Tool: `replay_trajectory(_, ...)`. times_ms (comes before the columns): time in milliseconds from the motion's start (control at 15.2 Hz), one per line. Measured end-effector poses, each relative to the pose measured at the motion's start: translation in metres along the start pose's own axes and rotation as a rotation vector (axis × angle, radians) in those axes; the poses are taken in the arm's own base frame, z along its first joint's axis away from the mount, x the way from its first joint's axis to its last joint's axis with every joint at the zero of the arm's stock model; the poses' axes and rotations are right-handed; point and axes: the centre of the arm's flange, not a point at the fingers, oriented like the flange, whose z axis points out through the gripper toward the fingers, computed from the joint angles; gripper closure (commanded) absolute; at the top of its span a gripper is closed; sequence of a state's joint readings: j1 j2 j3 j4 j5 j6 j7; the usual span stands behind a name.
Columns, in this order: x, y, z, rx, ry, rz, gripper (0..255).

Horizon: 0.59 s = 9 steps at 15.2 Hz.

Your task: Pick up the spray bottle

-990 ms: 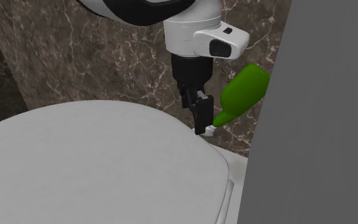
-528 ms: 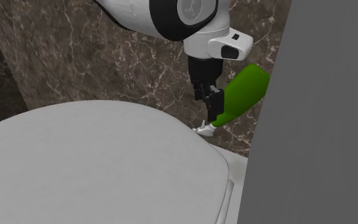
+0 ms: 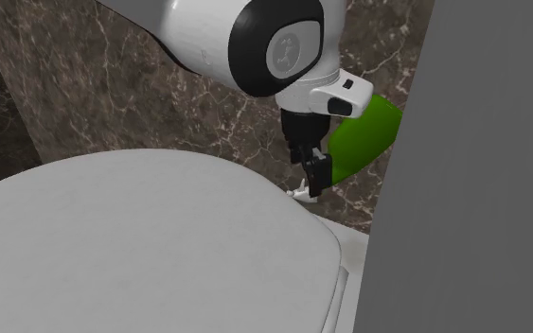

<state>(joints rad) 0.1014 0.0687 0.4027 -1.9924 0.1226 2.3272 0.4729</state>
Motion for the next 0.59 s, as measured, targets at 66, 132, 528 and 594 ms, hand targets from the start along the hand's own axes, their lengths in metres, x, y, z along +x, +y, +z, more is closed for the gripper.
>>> replay_trajectory(66, -0.0008, 0.0005, 0.0008, 0.0, 0.0, 0.0, 255)
replay_trajectory(132, -0.0012, 0.0008, 0.0012, 0.0, 0.0, 0.0, 255)
replay_trajectory(528, -0.0019, 0.0003, 0.001, 0.002, 0.002, -0.001, 255)
replay_trajectory(594, -0.0019, 0.0003, 0.0009, 0.002, 0.002, -0.001, 255)
